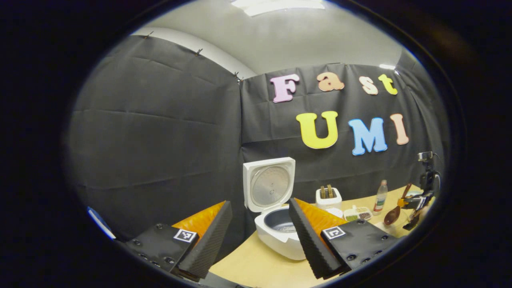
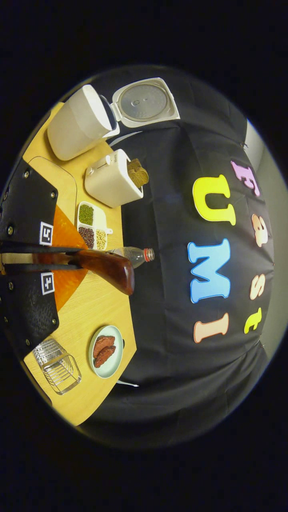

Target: Close the left gripper, press the button to open the rice cooker; take a wooden spoon from the chopstick holder with the right hand, scoop a spoonful of rice and pour it into the rice cooker, then put the wooden spoon back into the chopstick holder.

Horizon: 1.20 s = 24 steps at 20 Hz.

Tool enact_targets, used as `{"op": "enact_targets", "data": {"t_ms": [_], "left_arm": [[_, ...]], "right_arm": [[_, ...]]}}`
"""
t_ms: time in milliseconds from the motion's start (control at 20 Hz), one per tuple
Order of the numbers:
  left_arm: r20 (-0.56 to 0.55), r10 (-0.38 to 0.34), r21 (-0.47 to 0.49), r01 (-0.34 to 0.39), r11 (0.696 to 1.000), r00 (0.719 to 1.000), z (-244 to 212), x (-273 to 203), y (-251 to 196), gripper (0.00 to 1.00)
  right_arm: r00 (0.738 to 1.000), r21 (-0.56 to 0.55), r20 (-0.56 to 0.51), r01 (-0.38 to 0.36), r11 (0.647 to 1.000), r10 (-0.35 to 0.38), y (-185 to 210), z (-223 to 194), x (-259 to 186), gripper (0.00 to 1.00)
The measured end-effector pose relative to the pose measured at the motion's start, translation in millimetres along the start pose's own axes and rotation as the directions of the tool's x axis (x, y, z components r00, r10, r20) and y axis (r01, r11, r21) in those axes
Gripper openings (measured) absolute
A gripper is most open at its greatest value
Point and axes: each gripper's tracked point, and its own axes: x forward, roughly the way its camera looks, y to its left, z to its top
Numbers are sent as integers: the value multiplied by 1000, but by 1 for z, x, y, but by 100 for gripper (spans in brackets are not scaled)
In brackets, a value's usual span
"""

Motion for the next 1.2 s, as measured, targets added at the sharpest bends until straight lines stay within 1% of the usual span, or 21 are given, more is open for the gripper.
{"op": "enact_targets", "data": {"t_ms": [200, 500, 600, 650, 750, 800, 900, 950, 1000, 1050, 1150, 1200], "left_arm": [[-9, -2, -2, 2, 1000, 1000, -5, 1, 1, 98], [-6, -19, -21, 19, 1000, 1000, -5, 1, -9, 98], [-4, -19, -17, 19, 1000, 1000, -5, 0, -9, 98], [-4, -17, -12, 17, 1000, 1000, -5, -1, -8, 98], [-1, -14, -3, 14, 1000, 1000, -5, -2, -7, 98], [-2, -13, -2, 13, 1000, 1000, -6, -5, -8, 92], [-5, -8, -2, 8, 1000, 1000, -7, -9, -4, 92], [-7, -6, -3, 6, 1000, 1000, -8, -9, -4, 98], [-8, -3, -4, 3, 1000, 1000, -8, -10, -5, 98], [-6, -2, -3, 2, 1000, 1000, -7, -11, -4, 92], [-3, 1, 2, -1, 1000, 1000, -7, -13, -5, 93], [-3, 2, 2, -2, 1000, 1000, -8, -15, -4, 98]], "right_arm": [[1000, -20, 5, -20, 1000, 20, 18, -8, -1, 10], [992, 51, -52, -108, 993, 111, 52, -23, -10, 10], [987, 122, -75, -135, 983, 145, 57, -26, -14, 11], [984, 186, -88, -134, 973, 153, 57, -26, -14, 11], [979, 340, -122, -114, 933, 164, 50, -28, -12, 11], [975, 410, -141, -102, 907, 173, 46, -29, -12, 10], [965, 521, -167, -88, 849, 202, 44, -29, -9, 10], [961, 577, -168, -85, 812, 220, 43, -27, -10, 10], [958, 624, -164, -82, 777, 233, 41, -23, -12, 10], [956, 657, -159, -84, 750, 246, 40, -17, -13, 10], [953, 693, -142, -97, 714, 268, 40, -5, -14, 10], [951, 711, -130, -108, 695, 280, 43, 2, -15, 10]]}}
